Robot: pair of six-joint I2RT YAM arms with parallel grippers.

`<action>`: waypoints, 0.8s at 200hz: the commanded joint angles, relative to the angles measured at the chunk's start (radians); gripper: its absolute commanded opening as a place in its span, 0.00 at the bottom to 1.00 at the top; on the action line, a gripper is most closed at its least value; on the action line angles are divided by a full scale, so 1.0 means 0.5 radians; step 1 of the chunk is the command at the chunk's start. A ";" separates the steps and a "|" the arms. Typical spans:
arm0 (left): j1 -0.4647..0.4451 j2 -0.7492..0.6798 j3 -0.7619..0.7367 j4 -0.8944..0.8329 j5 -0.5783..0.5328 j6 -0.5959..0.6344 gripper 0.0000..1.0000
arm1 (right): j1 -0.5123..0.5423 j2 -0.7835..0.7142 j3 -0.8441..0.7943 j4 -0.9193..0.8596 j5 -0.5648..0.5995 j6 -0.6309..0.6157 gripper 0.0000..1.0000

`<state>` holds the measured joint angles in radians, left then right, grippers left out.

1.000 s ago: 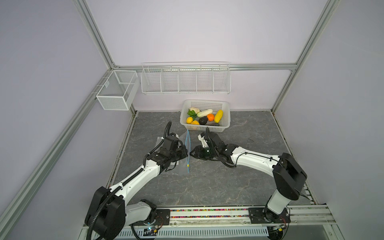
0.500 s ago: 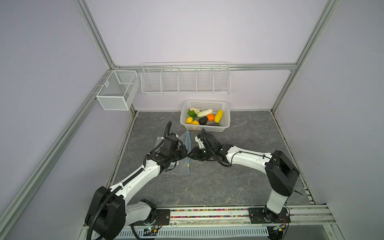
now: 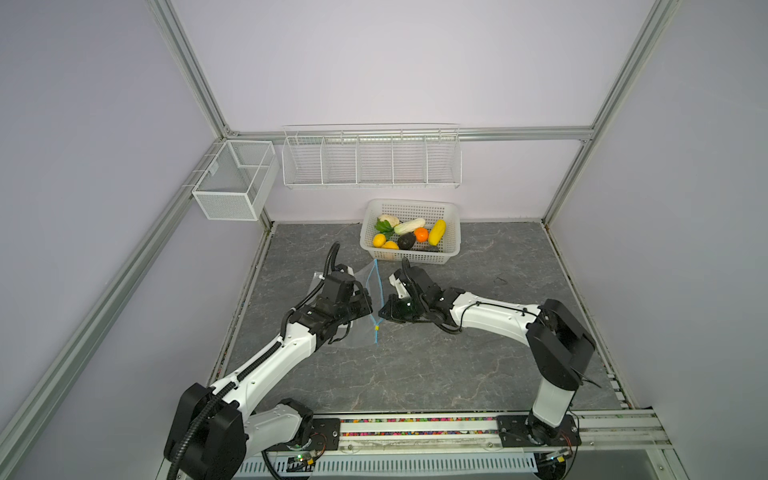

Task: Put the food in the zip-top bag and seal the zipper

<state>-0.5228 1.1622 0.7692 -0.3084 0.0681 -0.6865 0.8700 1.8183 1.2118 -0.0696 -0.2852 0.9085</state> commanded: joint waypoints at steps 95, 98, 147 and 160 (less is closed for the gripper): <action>0.173 -0.171 -0.041 -0.087 -0.042 0.074 0.00 | -0.040 0.036 -0.024 -0.042 0.012 0.014 0.07; 0.176 -0.171 -0.044 -0.091 -0.044 0.075 0.00 | -0.038 0.036 -0.025 -0.042 0.014 0.015 0.07; 0.229 -0.237 -0.069 -0.150 -0.051 0.101 0.00 | -0.040 0.030 -0.032 -0.048 0.024 0.018 0.07; 0.239 -0.246 -0.064 -0.184 -0.065 0.106 0.00 | -0.042 0.028 -0.031 -0.043 0.023 0.018 0.07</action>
<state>-0.4240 1.0679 0.7433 -0.3714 0.0681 -0.6567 0.8589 1.8183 1.2118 -0.0624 -0.2852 0.9089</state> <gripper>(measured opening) 0.047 0.070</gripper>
